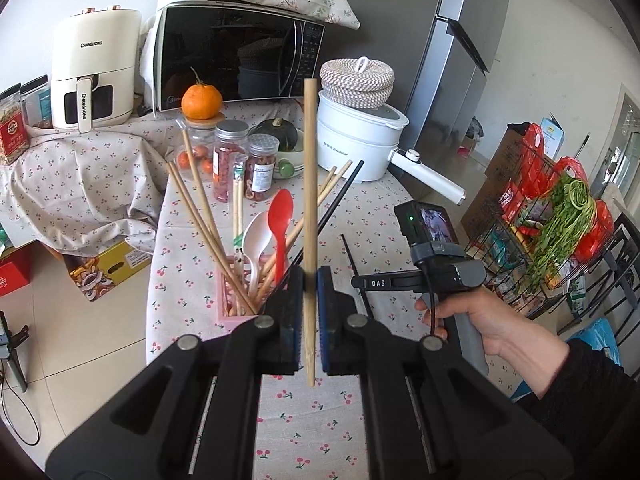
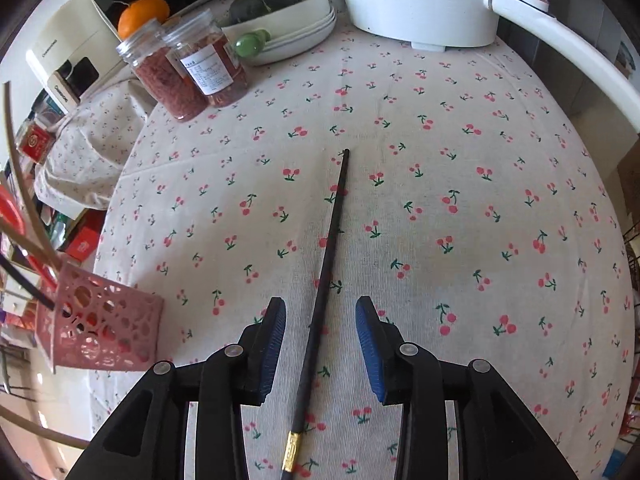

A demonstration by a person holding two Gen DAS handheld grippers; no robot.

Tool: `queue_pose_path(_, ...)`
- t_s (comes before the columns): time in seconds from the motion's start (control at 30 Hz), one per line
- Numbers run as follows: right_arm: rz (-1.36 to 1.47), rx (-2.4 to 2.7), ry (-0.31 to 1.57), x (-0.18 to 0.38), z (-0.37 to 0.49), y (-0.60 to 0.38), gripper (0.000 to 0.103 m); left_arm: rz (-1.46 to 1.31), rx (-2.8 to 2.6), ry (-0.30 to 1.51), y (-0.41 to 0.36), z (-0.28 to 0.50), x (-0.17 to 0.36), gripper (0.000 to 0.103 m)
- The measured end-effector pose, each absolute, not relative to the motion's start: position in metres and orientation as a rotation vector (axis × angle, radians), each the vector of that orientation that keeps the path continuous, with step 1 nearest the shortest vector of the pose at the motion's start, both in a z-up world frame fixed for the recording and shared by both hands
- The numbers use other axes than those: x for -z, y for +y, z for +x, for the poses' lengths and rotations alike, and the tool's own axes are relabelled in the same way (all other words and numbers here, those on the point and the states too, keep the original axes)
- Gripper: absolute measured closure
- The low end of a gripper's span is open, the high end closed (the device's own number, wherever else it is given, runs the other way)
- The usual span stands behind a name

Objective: Organize utensils
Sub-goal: 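Carry both held chopsticks up over the pink basket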

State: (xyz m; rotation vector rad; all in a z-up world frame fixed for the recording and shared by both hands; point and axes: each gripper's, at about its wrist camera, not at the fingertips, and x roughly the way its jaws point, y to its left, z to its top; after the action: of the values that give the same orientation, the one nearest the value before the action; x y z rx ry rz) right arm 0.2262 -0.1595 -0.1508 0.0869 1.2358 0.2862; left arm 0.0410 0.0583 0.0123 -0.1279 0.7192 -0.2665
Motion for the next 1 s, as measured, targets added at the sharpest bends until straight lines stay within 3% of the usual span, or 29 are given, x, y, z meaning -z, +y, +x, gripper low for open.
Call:
queue_pose_path(0.13, -0.013, -0.253, 1.215, 0.161, 0.236, -0.146, 0.069, -0.13, 0.252, 0.744, 0.063, 0.045, -0.007, 0.095)
queue_pose_path(0.2, -0.091, -0.231, 1.195, 0.161, 0.235, -0.139, 0.084, -0.131, 0.248, 0.751, 0.064, 0.046, -0.005, 0.095)
queue_pose_path(0.27, -0.112, -0.237, 1.194, 0.161, 0.234, -0.14, 0.092, -0.136, 0.246, 0.756, 0.064, 0.047, -0.005, 0.095)
queue_pose_path(0.4, -0.101, -0.257, 1.212, 0.159, 0.229, -0.149, 0.097, -0.137, 0.244, 0.754, 0.062, 0.047, -0.005, 0.095)
queue_pose_path(0.53, -0.023, -0.262, 1.175, 0.146, 0.217, -0.166, 0.097, -0.139, 0.243, 0.745, 0.06, 0.045, -0.007, 0.095)
queue_pose_path(1.0, 0.151, -0.386, 0.786, 0.033, 0.135, -0.215, 0.097, -0.148, 0.255, 0.664, 0.058, 0.032, -0.024, 0.095)
